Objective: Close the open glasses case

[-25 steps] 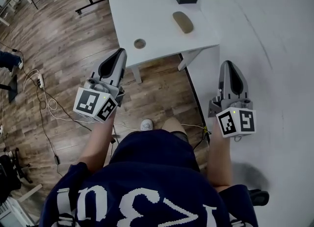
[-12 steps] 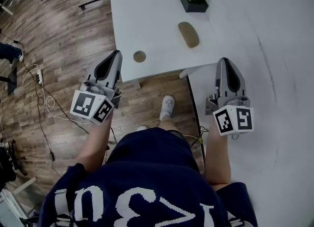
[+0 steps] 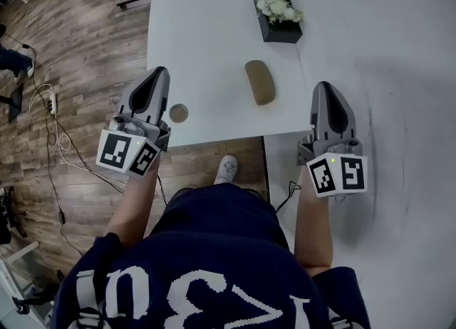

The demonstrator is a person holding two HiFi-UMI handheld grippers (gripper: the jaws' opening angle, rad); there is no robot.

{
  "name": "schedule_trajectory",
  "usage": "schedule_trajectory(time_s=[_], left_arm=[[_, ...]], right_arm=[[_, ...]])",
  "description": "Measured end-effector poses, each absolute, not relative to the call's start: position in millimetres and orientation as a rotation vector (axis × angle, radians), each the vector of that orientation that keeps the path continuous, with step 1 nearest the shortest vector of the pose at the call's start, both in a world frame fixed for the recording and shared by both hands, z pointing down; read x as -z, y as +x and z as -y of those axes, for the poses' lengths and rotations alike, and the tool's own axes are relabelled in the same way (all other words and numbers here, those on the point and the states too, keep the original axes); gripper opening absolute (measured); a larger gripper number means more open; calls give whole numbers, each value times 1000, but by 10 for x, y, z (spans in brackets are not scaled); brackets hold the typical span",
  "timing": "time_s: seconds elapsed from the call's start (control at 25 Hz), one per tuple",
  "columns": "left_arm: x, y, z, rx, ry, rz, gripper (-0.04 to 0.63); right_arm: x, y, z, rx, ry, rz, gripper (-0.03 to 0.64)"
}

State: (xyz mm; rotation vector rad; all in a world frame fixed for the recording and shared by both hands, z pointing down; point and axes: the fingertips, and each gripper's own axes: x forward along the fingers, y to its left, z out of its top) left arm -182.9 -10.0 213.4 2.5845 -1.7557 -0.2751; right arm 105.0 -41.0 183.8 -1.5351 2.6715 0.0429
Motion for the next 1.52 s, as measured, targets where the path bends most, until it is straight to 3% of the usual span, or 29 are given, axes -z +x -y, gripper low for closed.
schedule_trajectory(time_s=[0.72,1.36,1.52], left_arm=[[-2478,-1618,1562,210,2636,1587,14],[-3306,-830,2049,-14,2632,1328,14],[-3664,-424,2072,-123,2671,1160,14]], right_arm=[[-2422,880,1741,101,-1635,-2736,31],[-4018,1101,1555,641,-1728,-2934,32],[-4507,1083,1331,812,-1703,-3021,107]])
